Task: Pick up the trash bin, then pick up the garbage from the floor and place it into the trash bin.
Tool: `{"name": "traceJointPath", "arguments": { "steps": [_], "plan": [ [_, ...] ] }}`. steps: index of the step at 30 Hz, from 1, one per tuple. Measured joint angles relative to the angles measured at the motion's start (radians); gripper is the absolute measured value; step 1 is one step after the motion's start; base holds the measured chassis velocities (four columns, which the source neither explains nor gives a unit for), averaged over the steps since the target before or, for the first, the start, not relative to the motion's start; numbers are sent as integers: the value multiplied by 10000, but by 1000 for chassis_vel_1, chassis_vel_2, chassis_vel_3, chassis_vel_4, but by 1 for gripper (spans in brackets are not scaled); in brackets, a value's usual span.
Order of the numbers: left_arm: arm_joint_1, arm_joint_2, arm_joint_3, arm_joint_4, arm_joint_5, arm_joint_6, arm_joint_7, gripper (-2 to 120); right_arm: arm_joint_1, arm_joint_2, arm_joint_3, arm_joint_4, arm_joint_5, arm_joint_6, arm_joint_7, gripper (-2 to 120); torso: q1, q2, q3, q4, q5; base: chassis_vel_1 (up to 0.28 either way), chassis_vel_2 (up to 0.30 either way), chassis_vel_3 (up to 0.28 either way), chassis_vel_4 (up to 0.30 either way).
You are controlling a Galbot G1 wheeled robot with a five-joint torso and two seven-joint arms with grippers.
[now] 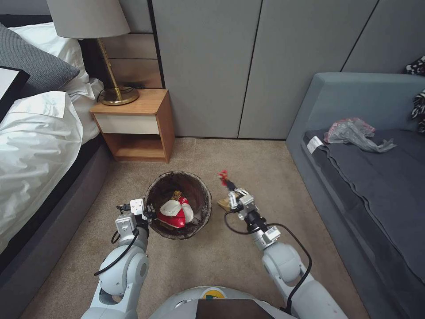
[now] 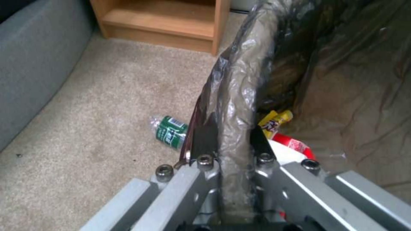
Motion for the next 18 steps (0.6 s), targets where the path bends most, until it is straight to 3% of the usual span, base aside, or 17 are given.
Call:
{"name": "traceJointPath", "arguments": {
  "steps": [3, 4, 7, 12, 18],
  "plan": [
    [0, -1, 1, -1, 0, 0, 0, 0, 334, -244, 156, 1418, -15, 2022, -3155, 0, 0, 1, -2, 3, -1, 0, 0, 0, 0],
    [0, -1, 1, -1, 0, 0, 0, 0, 334, -244, 156, 1418, -15, 2022, -3155, 0, 0, 1, -2, 3, -1, 0, 0, 0, 0],
    [0, 0, 0, 0, 0, 0, 0, 0, 617, -1027, -252, 2381, 621, 2403, -5472, 0, 0, 0, -1, 1, 0, 0, 0, 0, 0],
    [0, -1, 0, 0, 0, 0, 0, 0, 895, -1797, -1328, 2185, 1017, 1882, -5872, 0, 0, 0, -1, 0, -1, 0, 0, 0, 0],
    [0, -1, 0, 0, 0, 0, 0, 0, 1231, -1682, -2266, 937, 1049, 1558, -5337, 0, 0, 0, -1, 0, -1, 0, 0, 0, 0]
  ]
}}
